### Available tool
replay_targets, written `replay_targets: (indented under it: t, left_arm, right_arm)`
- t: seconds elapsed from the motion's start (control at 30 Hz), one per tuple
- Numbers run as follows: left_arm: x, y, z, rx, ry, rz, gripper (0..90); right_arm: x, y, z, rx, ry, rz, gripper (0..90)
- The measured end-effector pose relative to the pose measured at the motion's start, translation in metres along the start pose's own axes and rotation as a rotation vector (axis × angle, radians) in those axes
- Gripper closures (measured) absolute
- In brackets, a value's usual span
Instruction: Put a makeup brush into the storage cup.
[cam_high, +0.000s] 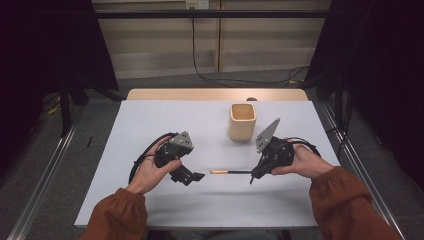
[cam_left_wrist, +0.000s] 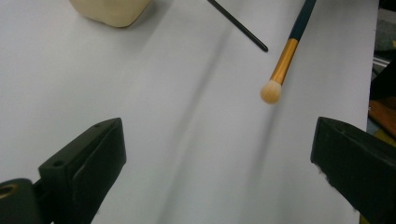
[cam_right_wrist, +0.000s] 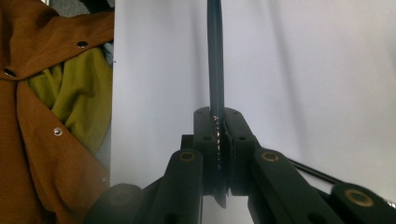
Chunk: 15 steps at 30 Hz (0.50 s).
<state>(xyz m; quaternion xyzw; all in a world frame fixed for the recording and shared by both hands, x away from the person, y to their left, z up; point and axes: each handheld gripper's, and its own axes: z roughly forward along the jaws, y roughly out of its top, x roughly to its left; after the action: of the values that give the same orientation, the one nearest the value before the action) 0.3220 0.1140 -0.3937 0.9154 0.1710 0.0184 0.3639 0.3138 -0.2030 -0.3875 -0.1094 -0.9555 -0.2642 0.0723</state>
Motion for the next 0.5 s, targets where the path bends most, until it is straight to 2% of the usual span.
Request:
replay_targets:
  t: [0.13, 0.27, 0.37, 0.43, 0.5]
  left_arm:
    - [0.0, -0.005, -0.002, -0.013, 0.012, -0.002, 3.2]
    - [0.0, -0.012, -0.006, -0.049, 0.036, -0.012, 3.2]
    - [-0.001, -0.019, -0.009, -0.073, 0.061, -0.014, 3.3]
    - [-0.004, -0.022, -0.012, -0.072, 0.08, -0.019, 3.1]
    - [-0.005, -0.023, -0.015, -0.097, 0.095, -0.026, 3.1]
  right_arm:
    - [-0.001, -0.006, -0.001, -0.011, -0.029, 0.033, 85.3]
    - [-0.001, -0.011, -0.002, -0.023, -0.041, 0.044, 85.3]
    - [-0.001, -0.017, -0.004, -0.039, -0.051, 0.05, 85.3]
    - [0.002, -0.021, -0.005, -0.047, -0.055, 0.058, 85.3]
    - [0.004, -0.023, -0.004, -0.058, -0.061, 0.067, 85.4]
